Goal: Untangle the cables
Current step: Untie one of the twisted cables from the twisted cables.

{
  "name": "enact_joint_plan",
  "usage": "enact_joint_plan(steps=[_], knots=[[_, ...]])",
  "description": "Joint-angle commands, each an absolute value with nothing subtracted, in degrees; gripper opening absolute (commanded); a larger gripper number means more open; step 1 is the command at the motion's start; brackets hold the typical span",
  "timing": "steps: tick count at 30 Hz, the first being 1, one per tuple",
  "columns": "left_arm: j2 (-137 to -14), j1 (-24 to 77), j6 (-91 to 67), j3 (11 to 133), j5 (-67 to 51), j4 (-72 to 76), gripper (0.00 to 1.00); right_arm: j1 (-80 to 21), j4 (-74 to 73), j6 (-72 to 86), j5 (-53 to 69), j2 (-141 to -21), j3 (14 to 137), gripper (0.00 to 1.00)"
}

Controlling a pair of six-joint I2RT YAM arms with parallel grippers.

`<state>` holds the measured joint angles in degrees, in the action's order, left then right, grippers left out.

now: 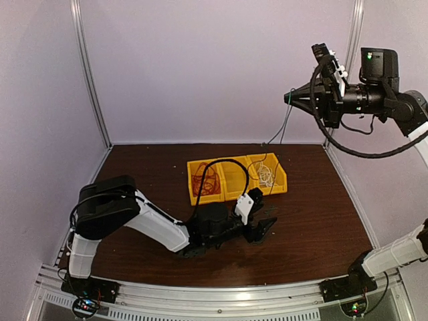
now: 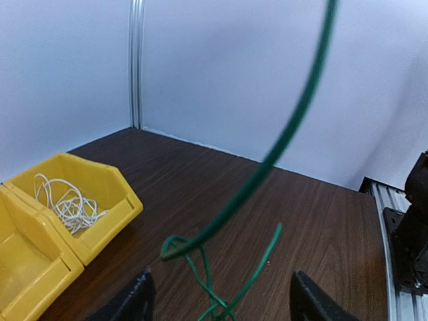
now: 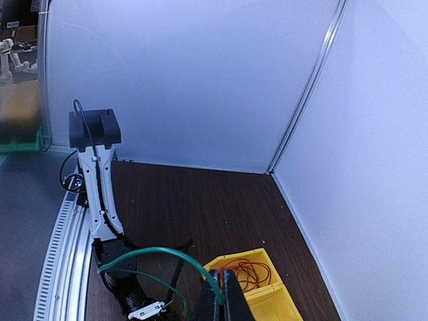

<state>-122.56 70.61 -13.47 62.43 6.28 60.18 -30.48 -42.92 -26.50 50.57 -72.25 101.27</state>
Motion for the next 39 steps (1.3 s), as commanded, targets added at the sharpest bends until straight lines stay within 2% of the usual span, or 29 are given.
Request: enact_joint_plan(steps=[1, 4, 8, 12, 15, 23, 31, 34, 37, 39], knots=[[-126.6, 68.8, -14.9, 65.4, 7.5, 57.6, 0.61, -30.2, -41.5, -25.1, 51.8, -71.4, 103.8, 0.00], [-128.0, 67.9, -16.2, 65.2, 5.8, 57.7, 0.46, -30.1, -41.9, -24.9, 51.9, -71.3, 104.9, 0.00], [-128.6, 67.5, -17.5, 63.6, 3.5, 58.1, 0.19, -30.1, -42.9, -25.4, 50.2, -71.7, 108.1, 0.00], [-128.3, 67.5, -18.6, 61.1, 2.4, 58.4, 0.05, -29.9, -43.8, -25.8, 48.0, -72.8, 113.2, 0.00], [-128.5, 67.4, -20.5, 58.7, 2.7, 59.1, 0.02, -29.2, -44.7, -26.4, 45.3, -73.9, 120.3, 0.00], [-127.0, 67.5, -23.1, 53.8, 2.6, 61.6, 0.01, -26.4, -41.8, -25.2, 40.8, -77.3, 130.8, 0.00], [-112.5, 67.6, -25.9, 41.9, 3.6, 62.5, 0.02, -26.4, -40.2, -26.3, 38.6, -75.3, 120.2, 0.00], [-105.6, 67.6, -25.6, 39.1, 3.2, 56.8, 0.14, -26.4, -39.1, -26.5, 38.3, -74.2, 115.0, 0.00], [-100.1, 67.6, -25.0, 39.5, 3.8, 45.6, 0.39, -26.3, -38.3, -26.5, 38.8, -73.6, 110.2, 0.00], [-96.7, 67.7, -24.3, 39.7, 4.8, 39.0, 0.49, -26.3, -37.3, -26.3, 39.1, -73.3, 107.5, 0.00]])
